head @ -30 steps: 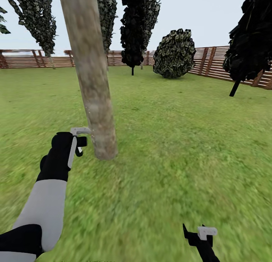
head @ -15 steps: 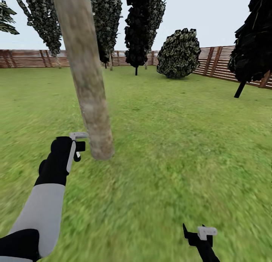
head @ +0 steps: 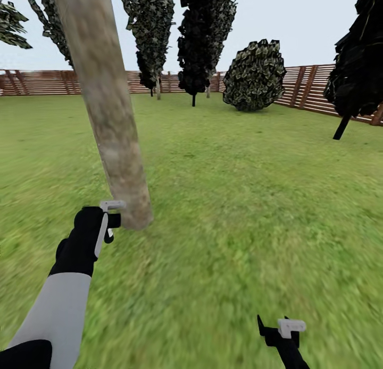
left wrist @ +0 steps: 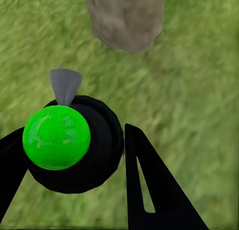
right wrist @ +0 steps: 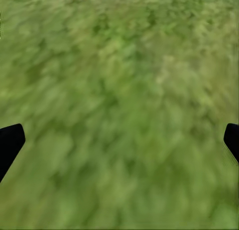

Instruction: In the garden, pick up the pesticide atomizer on the floor and spray pesticide onto both trees until each tree trunk is fully covered.

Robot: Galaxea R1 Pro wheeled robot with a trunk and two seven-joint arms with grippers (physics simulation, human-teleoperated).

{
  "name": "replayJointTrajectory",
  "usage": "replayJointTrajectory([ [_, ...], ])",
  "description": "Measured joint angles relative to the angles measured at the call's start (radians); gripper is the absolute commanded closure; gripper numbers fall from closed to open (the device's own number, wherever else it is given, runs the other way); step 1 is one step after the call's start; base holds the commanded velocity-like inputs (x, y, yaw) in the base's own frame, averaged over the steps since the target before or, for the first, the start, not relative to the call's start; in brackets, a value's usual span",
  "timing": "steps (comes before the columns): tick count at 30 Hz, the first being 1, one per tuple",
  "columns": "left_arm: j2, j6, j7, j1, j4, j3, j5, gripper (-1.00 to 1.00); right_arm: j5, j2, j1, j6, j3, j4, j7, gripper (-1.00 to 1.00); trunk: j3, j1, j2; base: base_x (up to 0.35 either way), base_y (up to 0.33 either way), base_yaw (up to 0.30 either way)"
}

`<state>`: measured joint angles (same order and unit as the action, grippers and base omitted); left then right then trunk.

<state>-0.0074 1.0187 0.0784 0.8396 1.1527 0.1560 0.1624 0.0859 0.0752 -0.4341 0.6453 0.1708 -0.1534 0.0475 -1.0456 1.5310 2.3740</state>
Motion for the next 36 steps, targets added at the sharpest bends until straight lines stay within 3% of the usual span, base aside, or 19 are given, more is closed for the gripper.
replayJointTrajectory([
  [12,0.001,-0.001,0.001,-0.016,-0.004,0.001,0.001,1.00,0.000,0.000,0.000,0.000,0.000,0.000,0.000,-1.00,0.000,0.000,0.000,0.017,-0.270,0.264],
  [26,0.000,-0.006,0.003,-0.048,-0.004,0.003,0.001,1.00,0.000,0.000,0.000,0.000,0.001,0.000,0.000,-1.00,0.000,0.000,0.000,0.182,-0.227,0.014],
  [36,-0.004,-0.009,0.004,-0.083,-0.005,0.004,-0.005,1.00,0.000,0.001,0.000,0.000,0.001,0.000,0.000,-1.00,0.000,0.000,0.000,0.026,-0.025,0.039],
])
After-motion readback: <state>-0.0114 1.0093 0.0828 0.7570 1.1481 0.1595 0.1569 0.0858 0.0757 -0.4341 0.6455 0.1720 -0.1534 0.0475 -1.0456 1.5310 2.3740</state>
